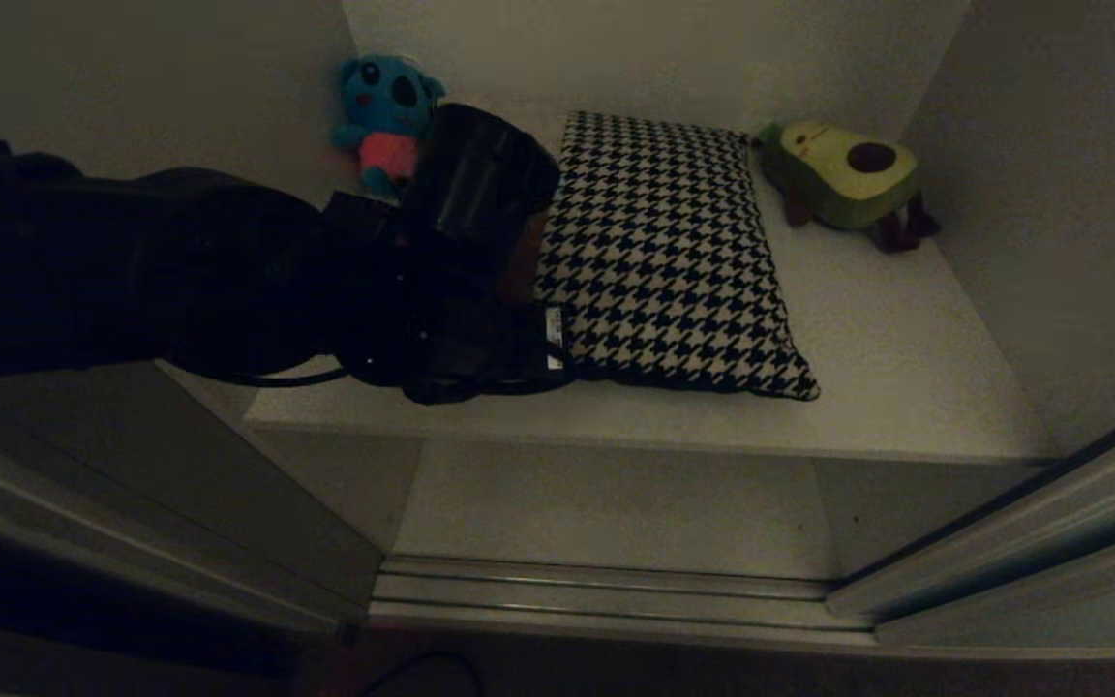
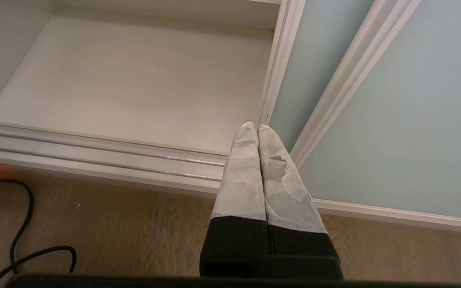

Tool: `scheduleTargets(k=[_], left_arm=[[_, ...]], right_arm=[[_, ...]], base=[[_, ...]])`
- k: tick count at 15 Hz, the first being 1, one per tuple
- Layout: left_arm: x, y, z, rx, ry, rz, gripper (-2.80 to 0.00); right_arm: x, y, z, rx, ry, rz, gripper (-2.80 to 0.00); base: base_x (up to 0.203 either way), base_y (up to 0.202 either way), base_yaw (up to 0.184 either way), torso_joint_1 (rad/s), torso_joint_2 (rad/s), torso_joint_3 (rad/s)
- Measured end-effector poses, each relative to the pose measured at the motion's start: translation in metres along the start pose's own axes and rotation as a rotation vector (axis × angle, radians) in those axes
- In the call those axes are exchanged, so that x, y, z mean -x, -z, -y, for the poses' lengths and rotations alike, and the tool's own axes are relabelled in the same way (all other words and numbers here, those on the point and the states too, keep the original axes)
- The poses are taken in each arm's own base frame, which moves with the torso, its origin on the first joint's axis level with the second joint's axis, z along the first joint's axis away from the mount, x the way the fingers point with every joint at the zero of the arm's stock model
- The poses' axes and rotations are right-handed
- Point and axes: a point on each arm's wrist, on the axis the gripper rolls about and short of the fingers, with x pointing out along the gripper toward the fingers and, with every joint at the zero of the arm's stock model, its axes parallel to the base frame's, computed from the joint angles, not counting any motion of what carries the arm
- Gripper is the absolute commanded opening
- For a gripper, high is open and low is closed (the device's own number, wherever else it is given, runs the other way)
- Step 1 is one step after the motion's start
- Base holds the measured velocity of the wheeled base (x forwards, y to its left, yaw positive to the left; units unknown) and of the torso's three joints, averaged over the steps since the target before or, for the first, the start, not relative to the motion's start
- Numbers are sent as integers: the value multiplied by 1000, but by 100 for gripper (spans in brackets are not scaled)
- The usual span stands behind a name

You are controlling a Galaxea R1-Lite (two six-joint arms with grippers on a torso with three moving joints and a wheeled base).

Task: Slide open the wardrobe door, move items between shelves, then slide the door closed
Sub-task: Place the pillow on the higher shelf

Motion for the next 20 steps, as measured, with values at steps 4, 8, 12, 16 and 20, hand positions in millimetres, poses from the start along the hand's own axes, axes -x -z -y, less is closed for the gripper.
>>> scheduleTargets(k=[4,8,12,16,20], left_arm=[[-5,1,1,-3,-5,-7,-280],[0,-1,4,20,-4,15,-280],[49,-19,-5,-32,73,88,-280],[98,-18,-26,-106,97,127,-280],[141,0,-63,-145,87,143,-280]], right_arm=[[0,0,0,0,1,0,-280],[0,0,0,0,0,0,-280],[0,0,0,0,0,0,-280],[0,0,0,0,0,0,-280],[0,0,0,0,0,0,-280]], base=[[0,0,0,0,0,0],[0,0,0,0,0,0],[0,0,0,0,0,0],[0,0,0,0,0,0],[0,0,0,0,0,0]])
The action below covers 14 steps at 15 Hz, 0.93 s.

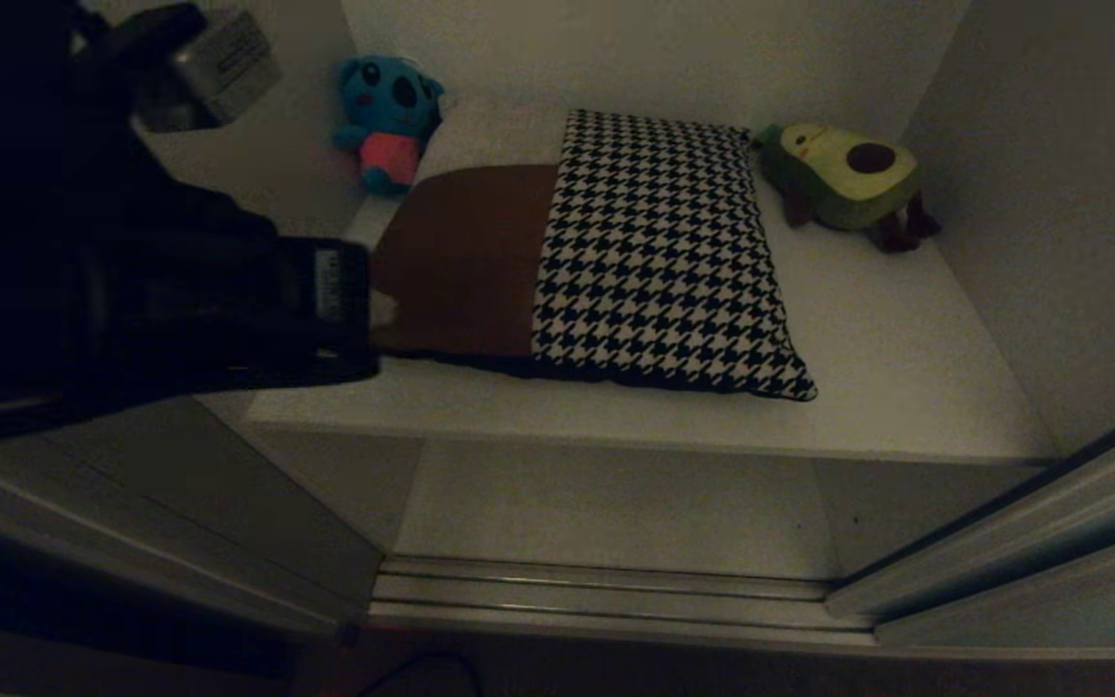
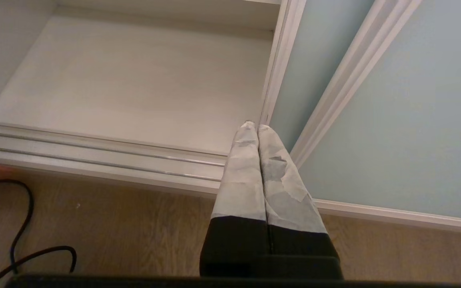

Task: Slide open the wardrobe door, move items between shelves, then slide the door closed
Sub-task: Place the pillow on the higher shelf, then close the door

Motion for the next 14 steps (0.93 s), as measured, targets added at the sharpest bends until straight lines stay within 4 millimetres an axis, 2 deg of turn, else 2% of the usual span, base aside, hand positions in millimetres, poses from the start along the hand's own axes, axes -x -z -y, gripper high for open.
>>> scheduleTargets(k=[3,5,7,9,11,14], left_arm=[[30,31,-38,-55,-47,-30,-280],[58,46,-65,-57,-75,-4,-280],[89,59,-82,-26,-102,31,-280],[120,81,-86,-5,-113,68,-280],[143,112,-83,-14,-118,101,-280],[157,170,-79,-30,-151,106,-280]], right_arm=[[0,0,0,0,0,0,-280],[0,0,0,0,0,0,-280],[0,0,0,0,0,0,-280],[0,0,0,0,0,0,-280],[0,0,0,0,0,0,-280],[0,0,0,0,0,0,-280]], base=[[0,0,0,0,0,0],[0,0,0,0,0,0],[0,0,0,0,0,0],[0,0,0,0,0,0],[0,0,0,0,0,0],[0,0,0,0,0,0]])
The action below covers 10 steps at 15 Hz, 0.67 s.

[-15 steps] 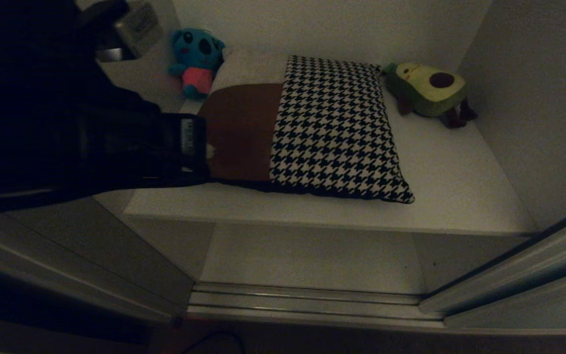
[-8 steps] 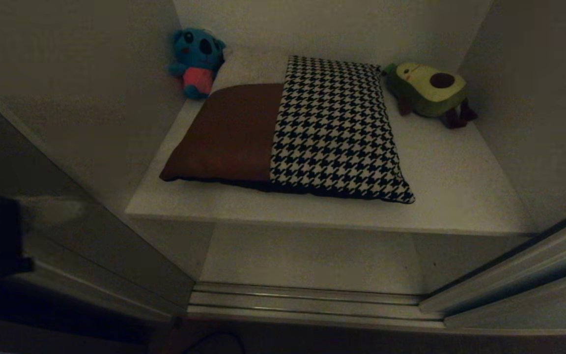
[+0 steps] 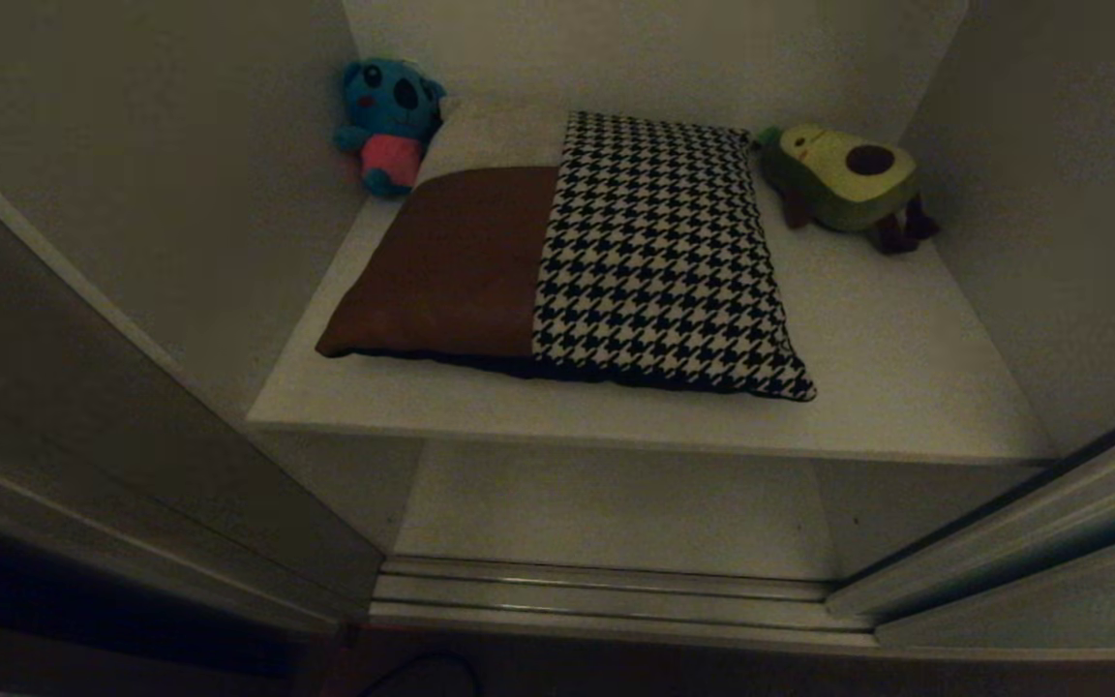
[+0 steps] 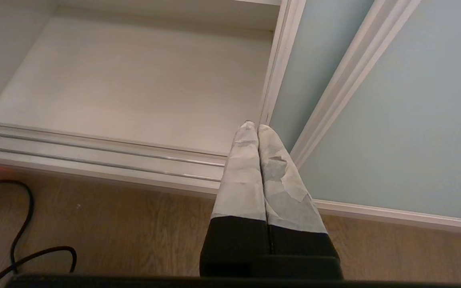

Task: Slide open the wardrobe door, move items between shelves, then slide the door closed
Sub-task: Close the door

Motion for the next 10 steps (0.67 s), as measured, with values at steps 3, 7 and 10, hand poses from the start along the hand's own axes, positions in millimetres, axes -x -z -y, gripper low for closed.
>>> scheduleTargets(k=[3,7,10], left_arm=[[6,47,3,-26,-34,-1,-280],[7,97,6,-56,-58,11,-280],[-5,127,4,-22,-114,24,-280]], right_arm=[[0,0,0,0,1,0,-280],[0,0,0,0,1,0,-280],[0,0,0,0,0,0,-280]], base=[[0,0,0,0,0,0],[0,0,0,0,0,0],[0,0,0,0,0,0]])
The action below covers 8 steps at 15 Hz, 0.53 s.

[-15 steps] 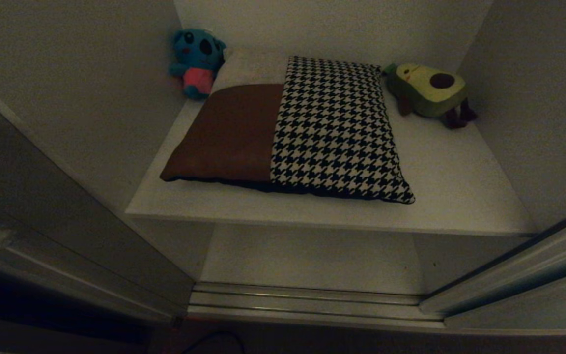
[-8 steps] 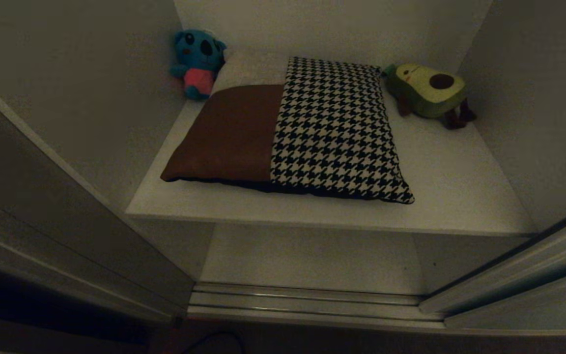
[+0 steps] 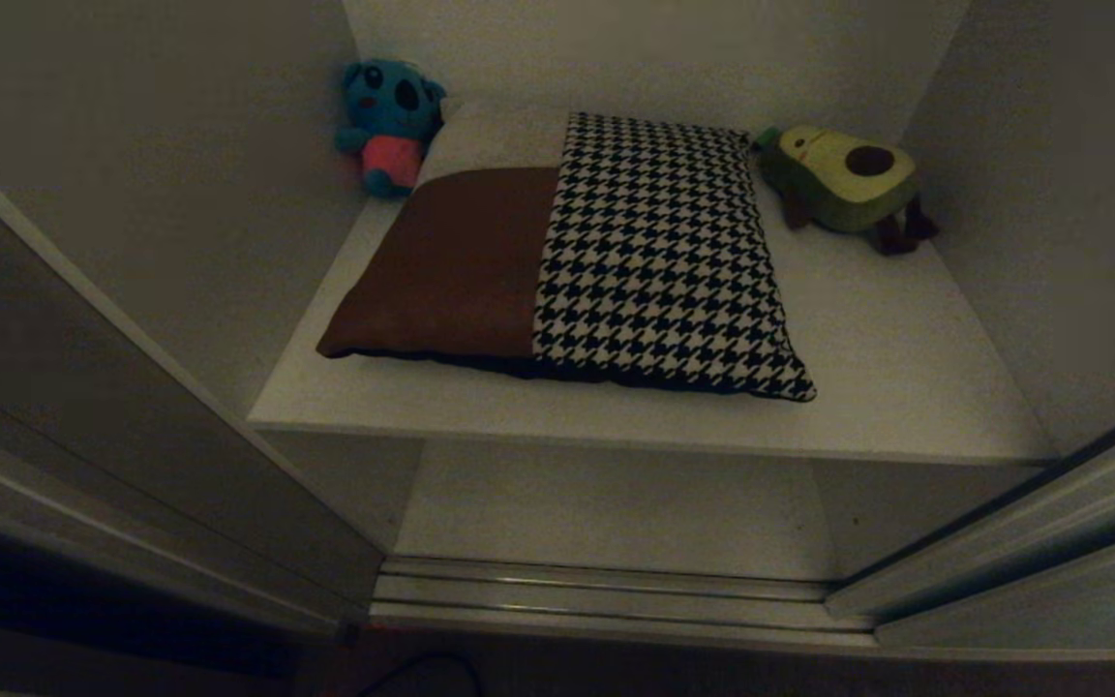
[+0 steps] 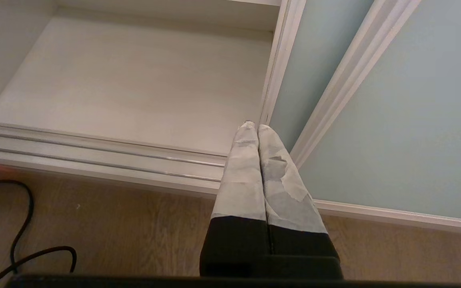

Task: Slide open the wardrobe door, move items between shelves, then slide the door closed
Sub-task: Close the door

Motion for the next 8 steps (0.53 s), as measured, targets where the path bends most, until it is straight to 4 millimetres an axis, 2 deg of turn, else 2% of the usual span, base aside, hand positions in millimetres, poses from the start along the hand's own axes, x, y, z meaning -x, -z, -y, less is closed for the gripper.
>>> scheduleTargets(k=[3,8], left_arm=[[-7,10,0,56,-34,40,-280],[-10,13,-1,71,-54,63,-280]], right_arm=[[0,0,0,0,0,0,-280],[0,0,0,0,0,0,-280]], base=[[0,0,0,0,0,0],[0,0,0,0,0,0]])
